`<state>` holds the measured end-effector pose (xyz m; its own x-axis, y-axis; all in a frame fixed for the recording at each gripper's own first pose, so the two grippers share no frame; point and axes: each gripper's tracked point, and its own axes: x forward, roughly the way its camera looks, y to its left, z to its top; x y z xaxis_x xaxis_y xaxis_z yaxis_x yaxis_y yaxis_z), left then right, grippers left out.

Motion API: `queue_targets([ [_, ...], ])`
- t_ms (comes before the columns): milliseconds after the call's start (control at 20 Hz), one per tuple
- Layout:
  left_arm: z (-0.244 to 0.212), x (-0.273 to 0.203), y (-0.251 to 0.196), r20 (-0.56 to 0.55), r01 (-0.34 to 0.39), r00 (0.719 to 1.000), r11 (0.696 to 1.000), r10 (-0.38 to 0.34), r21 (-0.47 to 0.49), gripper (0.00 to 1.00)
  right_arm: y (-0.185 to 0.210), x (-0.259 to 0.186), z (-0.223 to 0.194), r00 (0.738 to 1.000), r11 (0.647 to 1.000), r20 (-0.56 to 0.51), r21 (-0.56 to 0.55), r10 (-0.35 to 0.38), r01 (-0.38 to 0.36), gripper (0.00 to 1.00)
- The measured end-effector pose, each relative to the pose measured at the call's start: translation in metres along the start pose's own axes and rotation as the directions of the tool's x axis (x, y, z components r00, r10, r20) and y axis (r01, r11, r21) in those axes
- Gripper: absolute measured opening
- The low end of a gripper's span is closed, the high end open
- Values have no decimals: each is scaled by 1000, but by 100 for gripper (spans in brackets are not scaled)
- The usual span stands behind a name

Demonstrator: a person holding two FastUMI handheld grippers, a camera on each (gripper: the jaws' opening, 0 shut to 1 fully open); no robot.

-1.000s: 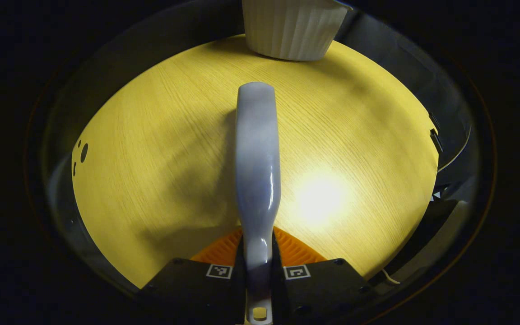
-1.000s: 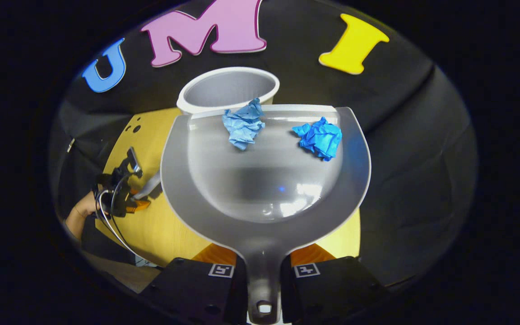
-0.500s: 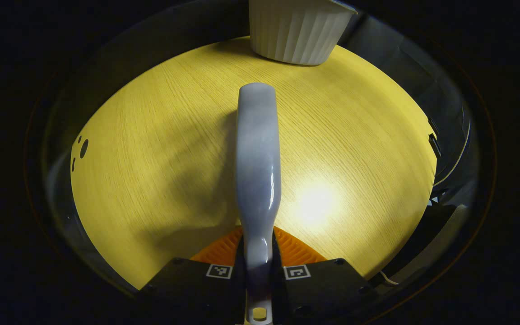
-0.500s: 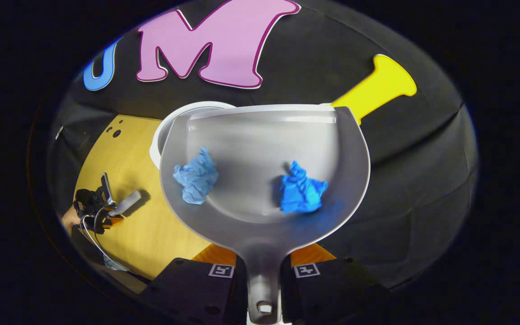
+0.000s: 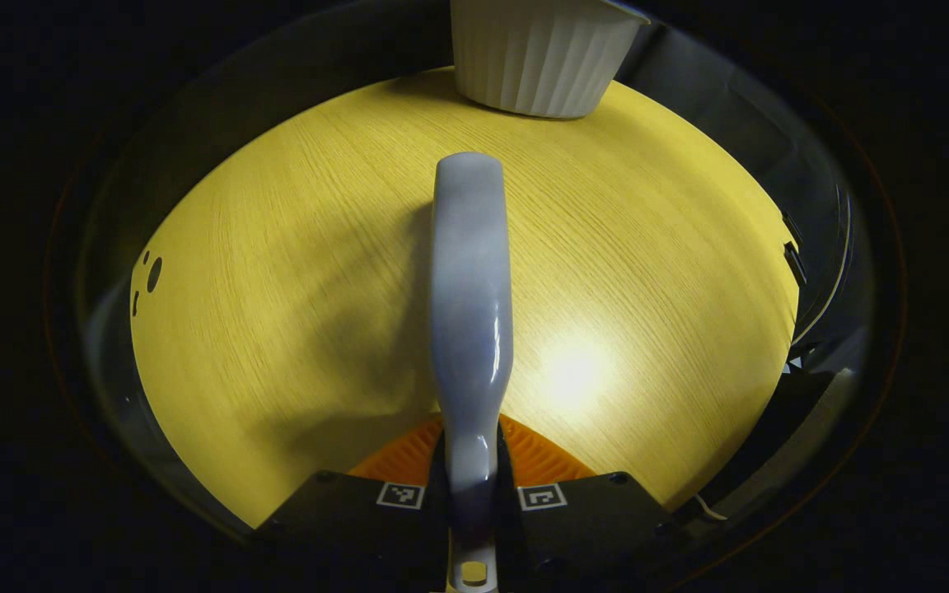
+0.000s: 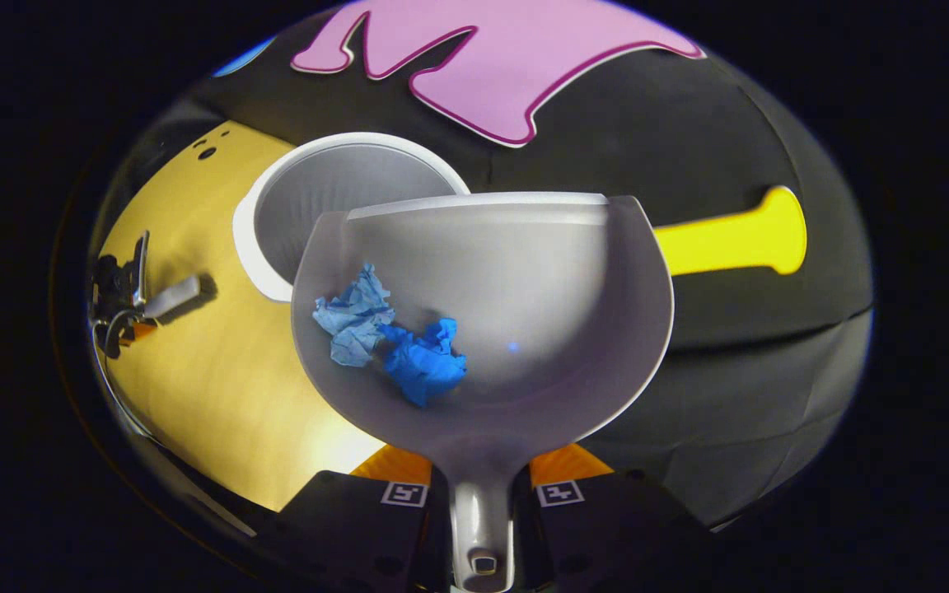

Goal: Pick up the small broom and dustpan from the desktop, sweep the trash into the dustpan with the broom, and then empty the trash into the garbage bin.

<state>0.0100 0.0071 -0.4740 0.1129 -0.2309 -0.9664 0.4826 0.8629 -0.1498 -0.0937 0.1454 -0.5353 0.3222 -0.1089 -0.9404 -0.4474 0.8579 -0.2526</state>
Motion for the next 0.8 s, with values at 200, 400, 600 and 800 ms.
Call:
queue_targets([
  [200,0,1,0,3,-3,1000,1000,3,-4,27,-17,-3,21,998,990,-13,-129,-60,58,33],
  [400,0,1,-1,6,-3,1000,1000,3,-8,27,-29,-1,41,995,967,-32,-242,-97,87,33],
  [600,1,1,0,5,-2,1000,1000,2,-6,27,-31,-3,50,990,917,-33,-383,-134,111,33],
  [800,2,2,-1,6,-1,1000,1000,1,-8,27,-23,-3,57,990,885,-47,-456,-131,95,33],
])
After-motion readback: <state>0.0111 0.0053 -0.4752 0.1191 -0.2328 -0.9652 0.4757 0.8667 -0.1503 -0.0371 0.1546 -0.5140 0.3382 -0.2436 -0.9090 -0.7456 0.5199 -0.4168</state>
